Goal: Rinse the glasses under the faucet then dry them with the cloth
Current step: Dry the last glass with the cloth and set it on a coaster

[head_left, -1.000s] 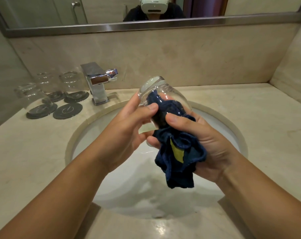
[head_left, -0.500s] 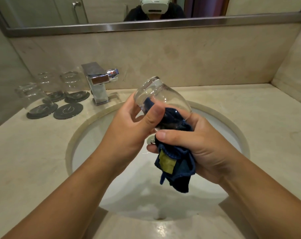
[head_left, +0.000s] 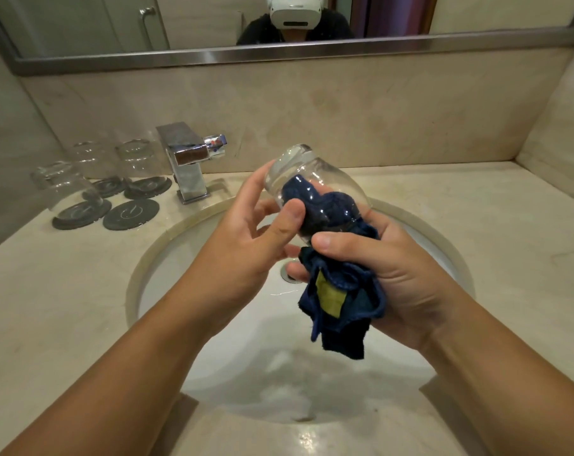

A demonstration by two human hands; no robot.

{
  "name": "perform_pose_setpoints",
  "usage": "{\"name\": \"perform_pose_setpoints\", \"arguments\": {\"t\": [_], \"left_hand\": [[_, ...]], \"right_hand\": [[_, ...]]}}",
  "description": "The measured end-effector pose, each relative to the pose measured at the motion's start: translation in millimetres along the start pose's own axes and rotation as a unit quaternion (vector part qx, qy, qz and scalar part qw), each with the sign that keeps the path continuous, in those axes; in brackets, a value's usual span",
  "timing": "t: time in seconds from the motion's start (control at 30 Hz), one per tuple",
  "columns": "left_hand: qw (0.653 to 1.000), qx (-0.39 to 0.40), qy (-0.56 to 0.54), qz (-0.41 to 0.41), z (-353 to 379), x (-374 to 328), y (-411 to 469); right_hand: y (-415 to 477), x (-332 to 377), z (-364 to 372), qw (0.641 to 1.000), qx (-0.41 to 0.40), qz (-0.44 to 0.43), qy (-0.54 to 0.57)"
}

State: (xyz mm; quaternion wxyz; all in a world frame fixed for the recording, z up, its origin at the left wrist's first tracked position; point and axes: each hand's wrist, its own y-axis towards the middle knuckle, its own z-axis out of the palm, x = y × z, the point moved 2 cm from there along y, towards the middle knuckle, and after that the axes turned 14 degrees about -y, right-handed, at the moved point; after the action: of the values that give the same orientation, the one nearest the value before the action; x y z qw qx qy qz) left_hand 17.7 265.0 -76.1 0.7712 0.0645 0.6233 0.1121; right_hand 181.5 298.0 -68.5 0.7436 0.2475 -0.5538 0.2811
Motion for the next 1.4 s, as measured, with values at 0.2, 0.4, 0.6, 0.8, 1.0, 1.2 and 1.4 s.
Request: {"name": "perform_pose_setpoints", "arguments": {"t": [0.2,0.4,0.6,0.8,1.0,1.2,1.4], "left_hand": [[0.999,-0.021,-0.026,-0.005,8,2,-4],[0.997,0.043,-0.056,-0.003,9,0,-4],[0.999,0.033,0.012,-0.012,3,3,-1],[1.0,-0.019,0.002,-0.006,4,6,-3],[0.998,-0.042,-0.031,-0.023,7,14,-1],[0.993,0.05,-0.092,-0.049,-1,15,2],[0.998,0.023,-0.034,-0.041,-8,16,5]], "right_hand": [[0,-4,9,0.998,-0.015,-0.034,-0.059],[-4,0,5,0.997,0.053,-0.018,0.056],[-1,0,-1,0.999,0.015,0.004,0.046],[4,-7,-7,0.984,-0.09,-0.027,-0.15],[3,-8,1,0.993,-0.034,0.015,-0.111],[-2,-2,1,0.996,0.018,0.051,0.077],[3,-2,-5,0.999,-0.042,0.024,-0.002]]}}
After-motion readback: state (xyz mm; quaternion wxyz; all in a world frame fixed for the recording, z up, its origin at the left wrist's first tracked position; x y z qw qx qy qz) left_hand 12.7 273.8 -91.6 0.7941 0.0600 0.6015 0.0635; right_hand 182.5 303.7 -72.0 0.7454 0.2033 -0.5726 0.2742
